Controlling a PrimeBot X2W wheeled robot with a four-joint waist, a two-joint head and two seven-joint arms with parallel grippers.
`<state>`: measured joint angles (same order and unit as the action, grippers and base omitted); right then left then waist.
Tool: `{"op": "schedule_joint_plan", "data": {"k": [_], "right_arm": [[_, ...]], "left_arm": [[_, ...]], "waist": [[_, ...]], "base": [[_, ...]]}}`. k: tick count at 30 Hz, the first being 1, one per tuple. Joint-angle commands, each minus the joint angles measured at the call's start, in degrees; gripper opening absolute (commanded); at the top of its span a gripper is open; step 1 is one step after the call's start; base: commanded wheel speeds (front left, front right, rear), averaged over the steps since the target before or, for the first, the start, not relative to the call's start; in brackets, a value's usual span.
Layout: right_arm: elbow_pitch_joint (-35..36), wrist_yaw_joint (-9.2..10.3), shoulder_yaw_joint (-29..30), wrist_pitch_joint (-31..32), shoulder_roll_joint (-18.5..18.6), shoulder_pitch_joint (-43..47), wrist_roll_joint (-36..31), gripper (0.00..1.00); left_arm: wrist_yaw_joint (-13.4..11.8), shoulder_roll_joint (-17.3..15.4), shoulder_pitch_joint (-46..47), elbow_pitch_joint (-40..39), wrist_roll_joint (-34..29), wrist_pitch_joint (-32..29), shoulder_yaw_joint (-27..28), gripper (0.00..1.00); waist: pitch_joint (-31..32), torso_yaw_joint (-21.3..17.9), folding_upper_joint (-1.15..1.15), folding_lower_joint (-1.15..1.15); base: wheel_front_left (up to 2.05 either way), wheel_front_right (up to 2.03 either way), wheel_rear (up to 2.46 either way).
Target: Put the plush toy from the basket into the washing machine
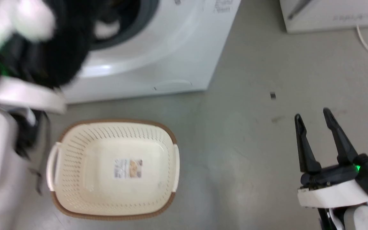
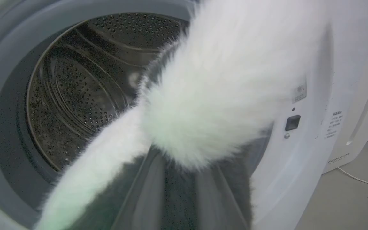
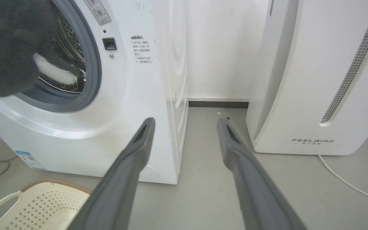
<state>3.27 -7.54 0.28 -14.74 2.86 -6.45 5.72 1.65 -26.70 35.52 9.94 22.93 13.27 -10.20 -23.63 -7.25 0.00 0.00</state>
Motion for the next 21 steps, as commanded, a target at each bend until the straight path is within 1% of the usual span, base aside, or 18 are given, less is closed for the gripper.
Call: {"op": "schedule_joint_plan", "data": {"k": [1, 6, 9, 13, 16, 21], "right_arm": [[0.6, 0.05, -0.2, -0.3, 0.0, -1.2, 0.7, 1.00], [1.4, 0.05, -0.5, -0.3, 0.0, -2.9, 1.3, 1.00], [1.8, 0.05, 0.0, -0.3, 0.0, -3.8, 2.0, 1.00], [2.1, 0.05, -0.7, -0.3, 0.0, -4.9, 2.5, 1.00], [2.5, 0.05, -1.4, -0.3, 0.0, -5.6, 2.9, 1.00], [4.0, 0.05, -2.2, -0.3, 0.0, -6.6, 3.9, 1.00]], "left_arm": [[0.6, -1.2, 3.8, 0.4, 0.0, -0.5, 0.7, 0.00], [2.6, -5.2, 16.7, 4.4, -0.7, -4.7, 0.8, 0.00], [3.6, -6.6, 25.3, 8.2, -1.0, -7.5, 0.0, 0.00], [4.7, -8.3, 36.3, 14.4, -2.6, -10.5, -2.2, 0.00], [5.2, -9.5, 43.4, 19.2, -4.5, -12.2, -4.9, 0.00], [5.7, -10.4, 52.3, 27.5, -6.8, -14.8, -9.7, 0.00]], "waist": [[-5.3, -2.3, 0.00, 0.00], [-11.4, -4.0, 0.00, 0.00], [-14.9, -4.5, 0.00, 0.00], [-18.8, -5.6, 0.00, 0.00], [-21.2, -6.6, 0.00, 0.00], [-24.4, -7.9, 0.00, 0.00]], "base": [[0.00, 0.00, 0.00], [0.00, 0.00, 0.00], [0.00, 0.00, 0.00], [0.00, 0.00, 0.00], [0.00, 0.00, 0.00], [0.00, 0.00, 0.00]]}}
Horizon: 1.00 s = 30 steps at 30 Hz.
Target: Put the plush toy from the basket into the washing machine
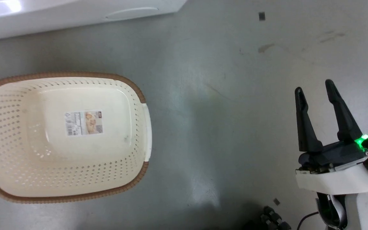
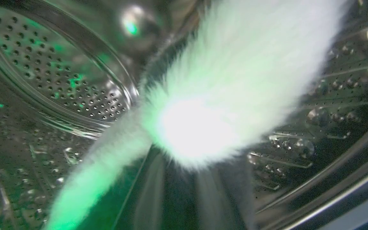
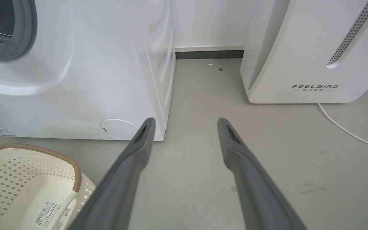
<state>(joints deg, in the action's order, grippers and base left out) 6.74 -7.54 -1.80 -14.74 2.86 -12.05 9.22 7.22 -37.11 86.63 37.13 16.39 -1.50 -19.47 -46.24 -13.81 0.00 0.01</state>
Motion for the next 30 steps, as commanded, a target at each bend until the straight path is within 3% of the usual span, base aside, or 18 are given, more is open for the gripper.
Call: {"op": "schedule_joint_plan", "data": {"k": [1, 9, 16, 17, 18, 24, 30], "right_arm": [[0.8, 0.05, -0.5, -0.3, 0.0, -1.0, 0.5, 1.00], [2.7, 0.05, -1.6, -0.3, 0.0, -1.5, 0.3, 1.00], [2.3, 0.05, -1.7, -0.3, 0.0, -2.1, 0.1, 1.00], [2.3, 0.05, -1.6, -0.3, 0.0, -2.2, 0.1, 1.00], [2.2, 0.05, -1.5, -0.3, 0.0, -2.3, 0.1, 1.00], [1.4, 0.05, -0.8, -0.3, 0.0, -2.5, -1.1, 1.00], [-0.1, 0.05, 0.5, -0.3, 0.0, -1.8, -3.0, 1.00]], "left_arm": [[0.2, 0.0, 2.5, 1.8, -0.5, -0.8, -1.6, 0.00], [0.2, 0.6, 8.8, 8.1, 4.8, -6.7, -13.1, 0.00], [0.3, -1.0, 9.8, 9.8, 10.5, -6.7, -22.6, 0.00], [0.3, -1.2, 9.8, 10.0, 11.1, -6.3, -23.7, 0.95], [0.3, -1.5, 9.7, 10.3, 11.5, -5.7, -24.7, 1.00], [0.3, -1.0, 7.4, 12.7, 15.2, -0.7, -28.2, 1.00], [0.3, 2.1, 0.5, 16.5, 19.4, 8.0, -28.4, 1.00]], "waist": [[-2.4, -1.5, 0.00, -0.01], [-5.5, -1.6, 0.00, -0.01], [-5.2, -1.1, 0.00, -0.01], [-4.9, -1.0, 0.00, -0.01], [-4.5, -0.9, 0.00, -0.01], [-0.5, 0.3, 0.00, -0.01], [7.5, 2.6, 0.00, -0.01]], "base": [[0.00, 0.00, 0.00], [0.00, 0.00, 0.00], [0.00, 0.00, 0.00], [0.00, 0.00, 0.00], [0.00, 0.00, 0.00], [0.00, 0.00, 0.00], [0.00, 0.00, 0.00]]}}
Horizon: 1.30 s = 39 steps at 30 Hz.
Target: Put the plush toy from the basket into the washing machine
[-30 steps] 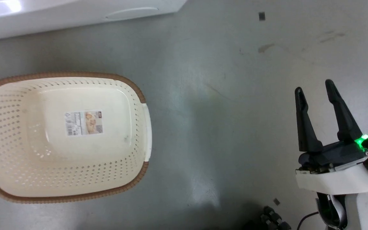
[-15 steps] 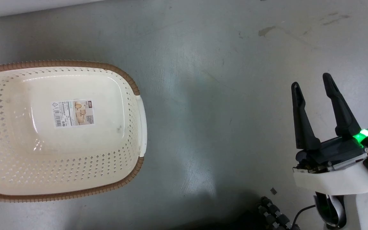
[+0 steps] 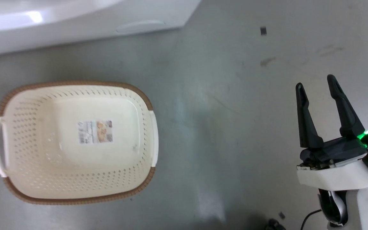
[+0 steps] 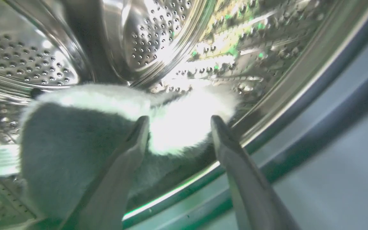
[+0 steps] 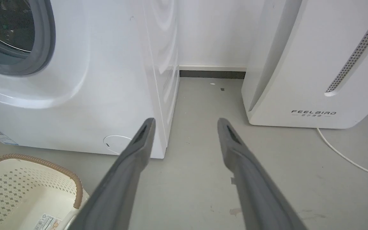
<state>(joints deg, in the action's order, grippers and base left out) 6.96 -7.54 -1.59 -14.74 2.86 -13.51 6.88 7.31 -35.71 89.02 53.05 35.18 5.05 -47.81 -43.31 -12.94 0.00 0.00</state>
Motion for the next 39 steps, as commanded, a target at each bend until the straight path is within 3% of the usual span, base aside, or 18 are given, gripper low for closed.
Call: {"op": "schedule_joint_plan", "data": {"k": [1, 9, 13, 21, 28, 33, 39], "right_arm": [[-0.7, 0.05, 0.5, -0.3, 0.0, -0.1, -0.9, 1.00], [-3.3, 0.05, 1.4, -0.3, 0.0, 4.0, -3.7, 1.00], [-3.8, 0.05, 1.8, -0.3, 0.0, 5.8, -4.4, 1.00], [-4.5, 0.05, 2.4, -0.3, 0.0, 9.3, -5.2, 1.00], [-4.9, 0.05, 2.7, -0.3, 0.0, 11.5, -5.0, 1.00], [-5.5, 0.05, 2.2, -0.3, 0.0, 12.7, -4.7, 1.00], [-6.2, 0.05, 1.6, -0.3, 0.0, 13.9, -4.3, 1.00]], "left_arm": [[0.2, 1.5, -3.4, 1.2, 1.3, 3.1, 0.2, 1.00], [-2.1, 6.5, -16.9, 1.8, 5.1, 9.8, 3.5, 1.00], [-4.2, 6.5, -22.7, -4.7, 4.7, 9.9, 7.4, 1.00], [-10.9, 5.8, -45.6, -27.0, -0.1, 9.9, 18.9, 1.00], [-16.3, 9.4, -63.6, -42.4, -5.4, 9.9, 27.0, 1.00], [-17.5, 12.9, -73.7, -46.3, -8.0, 9.9, 29.4, 1.00], [-16.9, 16.7, -82.4, -48.0, -9.2, 9.9, 34.2, 1.00]], "waist": [[6.3, 2.3, 0.00, 0.00], [19.3, 7.0, 0.00, 0.00], [23.2, 8.6, 0.00, 0.00], [31.0, 11.4, 0.00, 0.00], [35.1, 13.1, 0.00, 0.00], [37.5, 13.5, 0.00, 0.00], [39.4, 13.4, 0.00, 0.00]], "base": [[0.00, 0.00, 0.00], [0.00, 0.00, 0.00], [0.00, 0.00, 0.00], [0.00, 0.00, 0.00], [0.00, 0.00, 0.00], [0.00, 0.00, 0.00], [0.00, 0.00, 0.00]]}}
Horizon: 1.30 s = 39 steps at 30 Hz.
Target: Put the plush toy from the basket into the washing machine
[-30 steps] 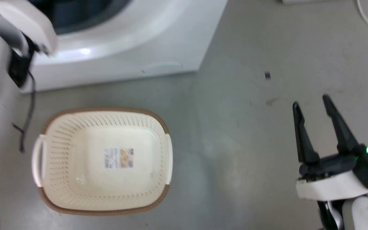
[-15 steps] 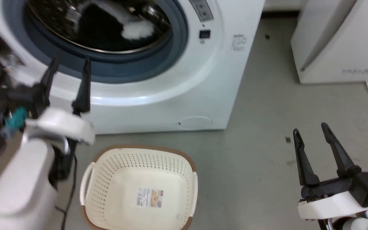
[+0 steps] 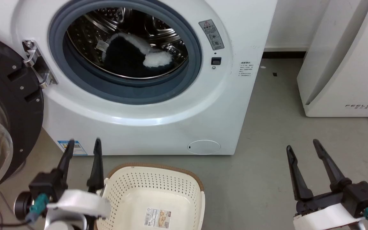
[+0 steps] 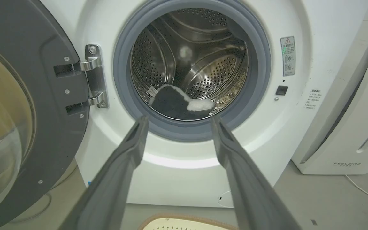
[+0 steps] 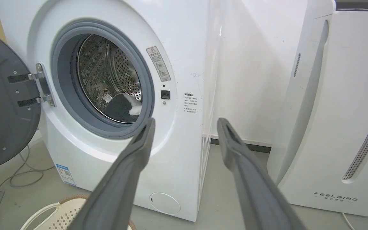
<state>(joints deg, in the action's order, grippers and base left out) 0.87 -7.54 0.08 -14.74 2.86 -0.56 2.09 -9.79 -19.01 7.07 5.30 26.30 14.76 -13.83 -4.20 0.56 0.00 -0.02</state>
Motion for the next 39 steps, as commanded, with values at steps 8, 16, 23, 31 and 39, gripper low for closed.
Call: {"op": "schedule_joint_plan", "data": {"k": [8, 16, 23, 31, 39], "right_arm": [[-0.8, 0.05, -0.8, -0.3, 0.0, 2.6, 1.3, 1.00], [-1.3, 0.05, -1.1, -0.3, 0.0, 3.2, 1.7, 1.00], [-1.3, 0.00, -1.2, 0.3, 0.0, 2.6, 1.4, 0.00], [-1.3, 0.00, -1.1, 1.3, 0.0, 2.5, 1.2, 0.00], [-1.3, 0.01, -1.0, 2.4, 0.0, 2.3, 0.9, 0.00]], "left_arm": [[2.5, 3.0, -7.6, -1.1, -5.7, 0.2, 1.9, 1.00], [3.9, 6.1, -9.6, -0.3, -8.8, 0.2, 2.7, 1.00], [4.0, 7.1, -9.3, -0.4, -9.4, -0.4, 3.4, 0.00], [4.4, 7.7, -9.1, -0.7, -10.5, -1.3, 4.0, 0.00], [4.9, 8.4, -8.9, -1.1, -11.9, -2.5, 4.9, 0.00]], "waist": [[1.9, -0.3, 0.00, 0.02], [2.5, -0.8, 0.00, 0.02], [2.5, -0.8, 0.00, 0.02], [2.6, -0.8, 0.00, 0.02], [2.7, -0.8, 0.00, 0.02]], "base": [[0.00, 0.00, 0.00], [0.00, 0.00, 0.00], [0.00, 0.00, 0.00], [0.00, 0.00, 0.00], [0.00, 0.00, 0.00]]}}
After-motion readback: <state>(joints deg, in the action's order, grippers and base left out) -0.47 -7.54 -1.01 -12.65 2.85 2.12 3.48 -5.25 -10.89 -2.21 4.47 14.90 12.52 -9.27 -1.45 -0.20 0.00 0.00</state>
